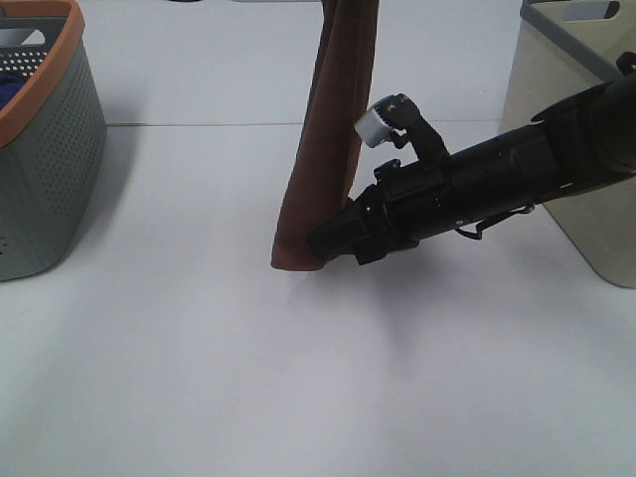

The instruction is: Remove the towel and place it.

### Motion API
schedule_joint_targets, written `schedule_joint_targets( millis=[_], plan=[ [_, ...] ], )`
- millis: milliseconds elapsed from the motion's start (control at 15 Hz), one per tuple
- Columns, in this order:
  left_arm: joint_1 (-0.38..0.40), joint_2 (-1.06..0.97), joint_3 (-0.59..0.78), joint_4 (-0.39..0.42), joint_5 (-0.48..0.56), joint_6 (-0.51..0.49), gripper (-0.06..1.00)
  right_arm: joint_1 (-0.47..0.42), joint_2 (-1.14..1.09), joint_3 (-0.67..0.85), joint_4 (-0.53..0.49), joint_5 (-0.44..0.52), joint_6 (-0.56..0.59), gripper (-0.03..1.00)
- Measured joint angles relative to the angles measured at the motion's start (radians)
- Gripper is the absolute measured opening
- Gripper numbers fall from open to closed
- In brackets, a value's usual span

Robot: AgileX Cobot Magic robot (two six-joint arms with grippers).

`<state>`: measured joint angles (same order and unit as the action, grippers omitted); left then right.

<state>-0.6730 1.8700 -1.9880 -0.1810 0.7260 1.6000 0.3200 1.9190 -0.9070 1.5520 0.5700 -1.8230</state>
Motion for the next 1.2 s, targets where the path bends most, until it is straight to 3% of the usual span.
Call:
schedule_joint_targets(
  millis=[67, 200, 333, 467, 533, 600, 733, 933, 1200],
  plan=[
    [0.0, 0.0, 0.0, 0.001, 0.0, 0.0, 0.0, 0.0, 0.0, 0.0, -0.009, 0.018, 0.03, 0.0],
    [0.0, 0.0, 0.0, 0.002, 0.0, -0.008, 0.0, 0.0, 0.0, 0.0, -0.072, 0.023, 0.134, 0.0],
    [0.0, 0.0, 0.0, 0.028, 0.003, -0.094, 0.0, 0.0, -0.029, -0.001, -0.229, 0.006, 0.33, 0.0],
    [0.0, 0.0, 0.0, 0.115, 0.007, -0.252, 0.0, 0.0, -0.11, -0.002, -0.457, -0.057, 0.544, 0.0],
    [0.0, 0.0, 0.0, 0.273, 0.027, -0.445, 0.0, 0.0, -0.219, -0.002, -0.685, -0.115, 0.758, 0.0],
    [0.0, 0.0, 0.0, 0.338, 0.047, -0.542, 0.0, 0.0, -0.27, -0.002, -0.795, -0.136, 0.855, 0.0],
    [0.0, 0.0, 0.0, 0.404, 0.127, -0.69, 0.0, 0.0, -0.363, -0.002, -1.012, -0.18, 1.043, 0.0],
    [0.0, 0.0, 0.0, 0.405, 0.22, -0.832, 0.0, 0.0, -0.425, -0.006, -1.173, -0.214, 1.154, 0.0],
    [0.021, 0.011, 0.004, 0.402, 0.22, -0.919, 0.0, 0.0, -0.429, -0.048, -1.229, -0.265, 1.169, 0.0]
  ],
)
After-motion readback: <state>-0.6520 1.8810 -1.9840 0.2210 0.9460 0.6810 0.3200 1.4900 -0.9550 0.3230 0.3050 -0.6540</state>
